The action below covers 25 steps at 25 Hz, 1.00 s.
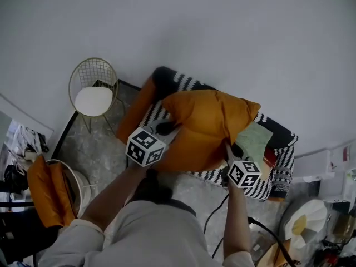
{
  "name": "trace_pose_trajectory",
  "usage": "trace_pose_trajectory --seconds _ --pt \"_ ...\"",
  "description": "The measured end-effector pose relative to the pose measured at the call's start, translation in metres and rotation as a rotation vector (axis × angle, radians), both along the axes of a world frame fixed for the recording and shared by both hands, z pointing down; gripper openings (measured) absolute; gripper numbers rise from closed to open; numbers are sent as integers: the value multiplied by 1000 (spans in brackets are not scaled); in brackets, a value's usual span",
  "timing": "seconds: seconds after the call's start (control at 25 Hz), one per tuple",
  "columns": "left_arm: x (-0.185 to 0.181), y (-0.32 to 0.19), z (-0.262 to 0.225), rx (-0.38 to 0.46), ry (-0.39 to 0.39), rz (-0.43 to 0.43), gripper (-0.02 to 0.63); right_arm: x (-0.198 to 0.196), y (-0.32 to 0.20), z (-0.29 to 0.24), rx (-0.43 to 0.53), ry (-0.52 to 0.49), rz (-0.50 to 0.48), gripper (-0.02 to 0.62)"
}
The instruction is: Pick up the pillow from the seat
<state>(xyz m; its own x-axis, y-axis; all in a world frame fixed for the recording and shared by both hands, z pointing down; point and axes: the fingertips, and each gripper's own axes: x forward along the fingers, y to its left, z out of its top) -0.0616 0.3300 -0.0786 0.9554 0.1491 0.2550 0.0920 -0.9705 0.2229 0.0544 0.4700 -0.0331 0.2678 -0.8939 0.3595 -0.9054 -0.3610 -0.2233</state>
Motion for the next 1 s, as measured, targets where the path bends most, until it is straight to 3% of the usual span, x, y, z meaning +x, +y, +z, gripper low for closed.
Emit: trace_pose_trajectory --seconds 0.4,1.0 --pt "-36 0 -36 10 34 61 15 -43 4 -31 38 37 66 26" --pt "-44 -13 -66 28 63 152 15 -67 4 -60 87 56 158 25"
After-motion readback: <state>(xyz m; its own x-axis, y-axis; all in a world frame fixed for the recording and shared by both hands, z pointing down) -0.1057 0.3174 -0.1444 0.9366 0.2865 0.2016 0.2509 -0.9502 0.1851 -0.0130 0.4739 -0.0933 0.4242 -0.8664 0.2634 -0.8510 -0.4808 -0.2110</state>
